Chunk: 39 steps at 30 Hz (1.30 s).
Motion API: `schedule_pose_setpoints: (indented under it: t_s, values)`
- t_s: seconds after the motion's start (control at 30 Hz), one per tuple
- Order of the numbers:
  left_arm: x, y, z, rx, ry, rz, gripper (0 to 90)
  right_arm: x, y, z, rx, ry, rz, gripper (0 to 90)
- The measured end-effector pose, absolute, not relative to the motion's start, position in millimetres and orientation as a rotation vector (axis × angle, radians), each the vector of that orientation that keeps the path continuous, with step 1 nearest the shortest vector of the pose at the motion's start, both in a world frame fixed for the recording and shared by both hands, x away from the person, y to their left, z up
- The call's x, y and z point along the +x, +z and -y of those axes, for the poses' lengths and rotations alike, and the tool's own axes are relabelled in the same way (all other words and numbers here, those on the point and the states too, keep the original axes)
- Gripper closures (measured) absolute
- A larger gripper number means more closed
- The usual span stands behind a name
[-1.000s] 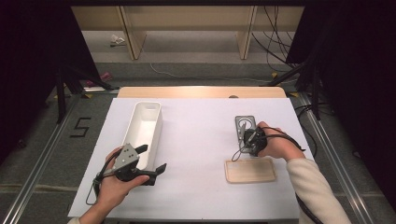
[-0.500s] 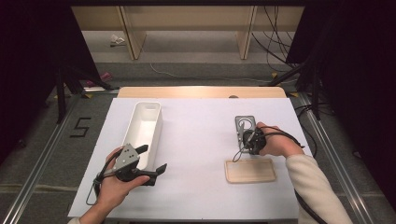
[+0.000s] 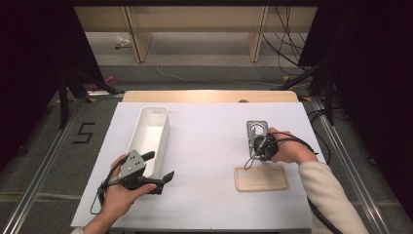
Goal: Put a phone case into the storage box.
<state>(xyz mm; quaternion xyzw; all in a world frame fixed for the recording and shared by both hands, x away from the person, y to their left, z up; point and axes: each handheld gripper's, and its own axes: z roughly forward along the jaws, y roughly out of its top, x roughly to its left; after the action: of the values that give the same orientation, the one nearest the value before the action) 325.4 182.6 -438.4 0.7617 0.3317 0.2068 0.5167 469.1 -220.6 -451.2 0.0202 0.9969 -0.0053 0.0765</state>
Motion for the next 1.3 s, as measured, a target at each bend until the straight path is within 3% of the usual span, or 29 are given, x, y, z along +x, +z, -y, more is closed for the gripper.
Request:
schedule_pose_setpoints:
  t_s: [0.37,1.3]
  values:
    - [325.5,-438.8,-182.2,1.833,0.496,-0.795,5.6,465.3,-449.4,226.1,0.081,0.053,-2.966,88.8]
    - [325.2,-438.3,-182.2,1.829,0.499,-0.797,5.6,443.5,-437.9,243.2,0.278,0.629,-2.782,88.9]
